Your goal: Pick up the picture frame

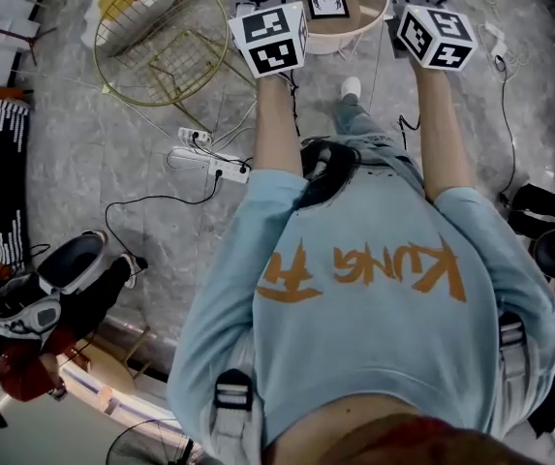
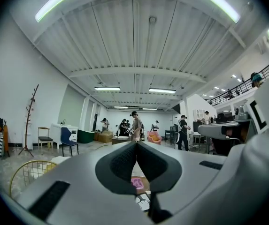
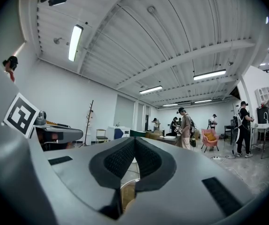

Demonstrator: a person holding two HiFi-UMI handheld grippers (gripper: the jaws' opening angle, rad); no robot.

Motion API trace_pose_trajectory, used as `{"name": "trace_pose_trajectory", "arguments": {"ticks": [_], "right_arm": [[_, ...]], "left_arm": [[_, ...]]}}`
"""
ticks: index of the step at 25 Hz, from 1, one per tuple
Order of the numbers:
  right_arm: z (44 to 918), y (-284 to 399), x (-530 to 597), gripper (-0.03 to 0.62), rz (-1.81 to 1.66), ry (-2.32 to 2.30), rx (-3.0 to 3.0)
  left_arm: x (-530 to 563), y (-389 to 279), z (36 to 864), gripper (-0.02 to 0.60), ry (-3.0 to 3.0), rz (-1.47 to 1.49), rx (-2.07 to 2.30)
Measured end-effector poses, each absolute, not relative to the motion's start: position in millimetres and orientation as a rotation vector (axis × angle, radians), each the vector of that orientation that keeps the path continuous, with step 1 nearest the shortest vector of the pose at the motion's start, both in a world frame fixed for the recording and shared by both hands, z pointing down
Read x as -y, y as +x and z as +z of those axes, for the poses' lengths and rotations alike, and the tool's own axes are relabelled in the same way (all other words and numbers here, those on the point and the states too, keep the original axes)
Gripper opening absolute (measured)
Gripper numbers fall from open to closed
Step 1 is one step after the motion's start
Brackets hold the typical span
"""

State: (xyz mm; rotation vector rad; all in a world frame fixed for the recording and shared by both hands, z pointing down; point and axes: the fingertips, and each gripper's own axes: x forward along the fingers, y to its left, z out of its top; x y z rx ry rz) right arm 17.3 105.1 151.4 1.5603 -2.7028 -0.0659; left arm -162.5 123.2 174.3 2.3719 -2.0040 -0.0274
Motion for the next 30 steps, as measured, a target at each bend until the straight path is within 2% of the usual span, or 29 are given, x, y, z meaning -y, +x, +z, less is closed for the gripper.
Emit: {"name": "trace_pose_trajectory", "arguments": {"ticks": [12,17,24,30], "right_arm": [[201,70,-35,-0.003,0.087,1.633,2.643],[231,84,43,-0.003,0.202,1.631,2.591],[287,76,210,-0.003,0.376,1.600,2.568],[296,135,206,-0.003,0.430,1.608,2.563]], "left_arm": [[-51,-127,226,0.020,2.333,0.082,1.926],[24,-116,263,0.020,2.261,0.166,1.870],[181,-121,321,0.020,2.174,0.301,1.824],[166,-67,335,0.020,2.126,0.346,1.814]]}}
